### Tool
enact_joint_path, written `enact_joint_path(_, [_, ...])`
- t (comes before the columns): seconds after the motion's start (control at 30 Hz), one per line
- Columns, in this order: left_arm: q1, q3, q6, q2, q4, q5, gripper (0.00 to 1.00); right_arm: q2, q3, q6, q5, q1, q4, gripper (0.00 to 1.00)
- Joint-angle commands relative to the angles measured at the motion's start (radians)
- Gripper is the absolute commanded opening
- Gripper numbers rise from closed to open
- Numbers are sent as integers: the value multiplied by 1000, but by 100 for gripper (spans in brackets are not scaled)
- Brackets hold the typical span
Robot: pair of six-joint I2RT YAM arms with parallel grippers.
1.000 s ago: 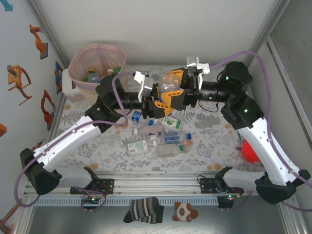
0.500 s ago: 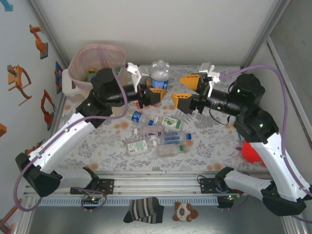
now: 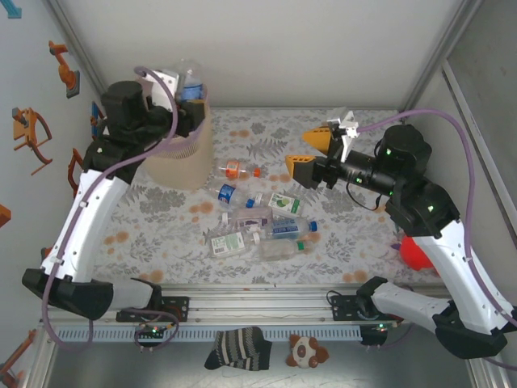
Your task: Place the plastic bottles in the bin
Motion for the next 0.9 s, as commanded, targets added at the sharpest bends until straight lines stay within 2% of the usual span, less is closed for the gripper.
enact_joint_path(0.0, [68,57,52,39,-114,-43,48,-5,6,-7,16,4,-3,78])
enact_joint_path(0.1, [135,98,77,86,-153,-59,48,-2,11,-7,17,4,-9,78])
enact_joint_path(0.27, [186,189,186,188,-250,-125,49,1,23,-9,18,4,-26,78])
enact_joint_path(0.5, [242,317,353,352,-341,-275,50,-5,31,-6,24,4,-36,77])
enact_joint_path(0.73, [253,398,402,513,-342,-368,49,-4,42,-5,29,4,-50,77])
enact_joint_path(0.87, [250,468,445,606,-389,-522,49,-10,43,-3,32,4,-56,77])
